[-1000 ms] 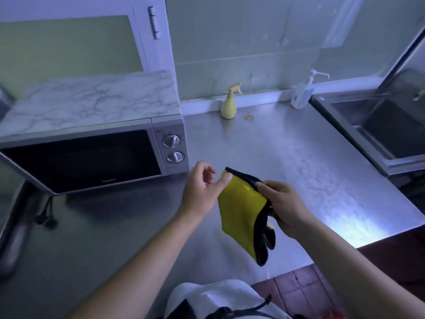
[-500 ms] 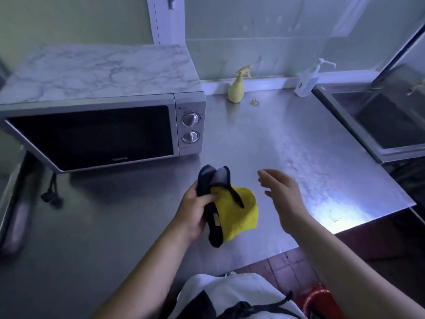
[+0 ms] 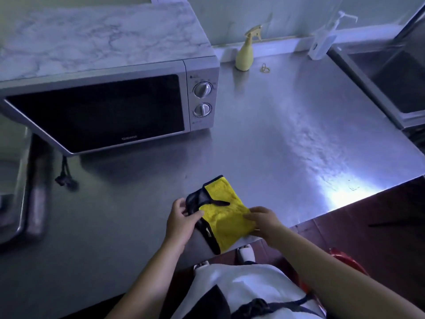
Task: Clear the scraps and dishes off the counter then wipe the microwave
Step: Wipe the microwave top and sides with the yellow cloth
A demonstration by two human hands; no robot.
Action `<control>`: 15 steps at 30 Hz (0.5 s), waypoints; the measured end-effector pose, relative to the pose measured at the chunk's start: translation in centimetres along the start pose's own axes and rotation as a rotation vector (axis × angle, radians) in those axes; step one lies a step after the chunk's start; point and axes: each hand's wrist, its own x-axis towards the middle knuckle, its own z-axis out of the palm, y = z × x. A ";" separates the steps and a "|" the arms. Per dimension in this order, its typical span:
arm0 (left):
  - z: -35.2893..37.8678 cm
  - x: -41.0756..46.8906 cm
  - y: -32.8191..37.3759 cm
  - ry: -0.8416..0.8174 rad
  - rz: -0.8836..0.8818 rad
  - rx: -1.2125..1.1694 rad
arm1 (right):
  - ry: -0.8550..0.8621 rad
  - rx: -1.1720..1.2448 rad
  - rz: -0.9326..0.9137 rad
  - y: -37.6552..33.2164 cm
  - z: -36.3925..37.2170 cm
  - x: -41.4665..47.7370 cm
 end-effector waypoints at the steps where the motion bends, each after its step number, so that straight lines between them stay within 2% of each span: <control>1: -0.1 0.3 0.3 0.032 0.091 0.116 | -0.003 -0.043 -0.023 0.1 -0.1 -0.1; 4: 0.6 1.3 1.7 0.079 0.362 0.618 | 0.006 -0.287 -0.120 0.6 -0.1 -0.3; 6: 1.2 2.3 3.2 0.025 0.457 0.878 | -0.008 -0.386 -0.190 0.7 0.0 -0.3; 8: 1.2 3.4 4.0 -0.009 0.491 0.956 | -0.001 -0.447 -0.290 0.5 -0.3 0.3; 10: 0.4 4.0 3.9 0.031 0.441 0.811 | 0.058 -0.453 -0.368 0.2 -1.2 1.1; 12: -0.7 3.7 3.0 0.120 0.362 0.680 | 0.132 -0.256 -0.328 0.1 -2.4 1.8; 15: -1.6 2.6 1.7 0.151 0.267 0.649 | 0.112 0.276 -0.069 0.6 -3.4 2.4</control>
